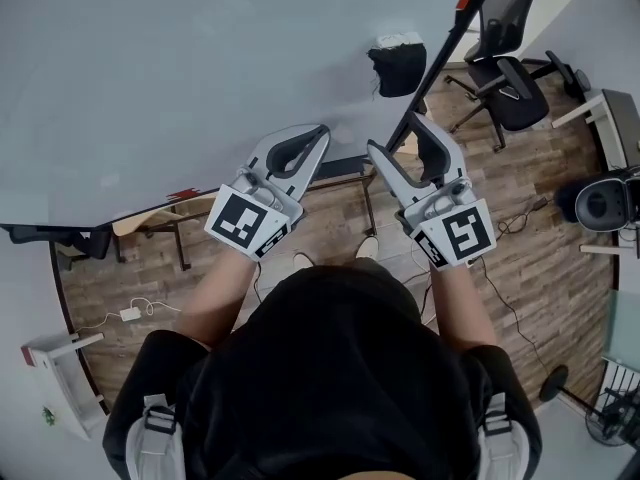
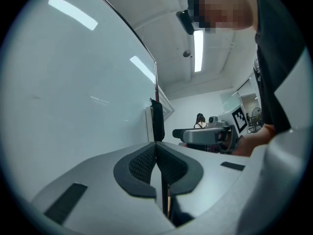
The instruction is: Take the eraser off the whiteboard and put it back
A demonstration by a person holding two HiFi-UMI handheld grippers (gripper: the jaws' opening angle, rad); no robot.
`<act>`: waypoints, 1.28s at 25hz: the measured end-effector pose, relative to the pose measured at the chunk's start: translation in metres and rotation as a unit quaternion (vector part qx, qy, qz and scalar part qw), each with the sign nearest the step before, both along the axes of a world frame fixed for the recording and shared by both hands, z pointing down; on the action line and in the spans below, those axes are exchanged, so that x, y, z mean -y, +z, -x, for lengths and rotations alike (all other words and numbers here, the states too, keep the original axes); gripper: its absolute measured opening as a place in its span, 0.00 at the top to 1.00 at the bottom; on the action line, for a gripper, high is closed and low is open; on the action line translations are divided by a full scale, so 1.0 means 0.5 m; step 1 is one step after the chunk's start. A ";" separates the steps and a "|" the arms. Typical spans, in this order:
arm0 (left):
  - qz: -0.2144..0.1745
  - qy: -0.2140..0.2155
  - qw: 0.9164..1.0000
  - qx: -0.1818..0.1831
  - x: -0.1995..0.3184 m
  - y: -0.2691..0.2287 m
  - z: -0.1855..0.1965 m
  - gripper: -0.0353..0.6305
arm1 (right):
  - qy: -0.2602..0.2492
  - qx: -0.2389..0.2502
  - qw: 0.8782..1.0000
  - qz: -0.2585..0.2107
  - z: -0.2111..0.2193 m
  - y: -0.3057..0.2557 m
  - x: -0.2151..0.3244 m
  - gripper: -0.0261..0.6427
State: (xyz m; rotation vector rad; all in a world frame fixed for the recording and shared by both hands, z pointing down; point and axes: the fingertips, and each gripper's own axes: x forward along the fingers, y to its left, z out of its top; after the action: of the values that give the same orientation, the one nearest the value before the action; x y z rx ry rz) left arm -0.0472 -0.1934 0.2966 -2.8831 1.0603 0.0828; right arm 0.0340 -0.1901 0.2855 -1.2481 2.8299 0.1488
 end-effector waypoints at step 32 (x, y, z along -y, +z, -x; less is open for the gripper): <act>0.024 0.016 1.000 0.011 -0.056 0.084 -0.047 0.95 | -0.021 0.012 0.999 0.027 -0.017 0.082 -0.052 0.93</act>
State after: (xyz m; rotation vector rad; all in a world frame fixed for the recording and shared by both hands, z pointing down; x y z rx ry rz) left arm -0.0236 -0.1655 0.3386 -2.9369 1.0254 0.0295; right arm 0.0427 -0.1642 0.3264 -1.1916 2.8556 0.0554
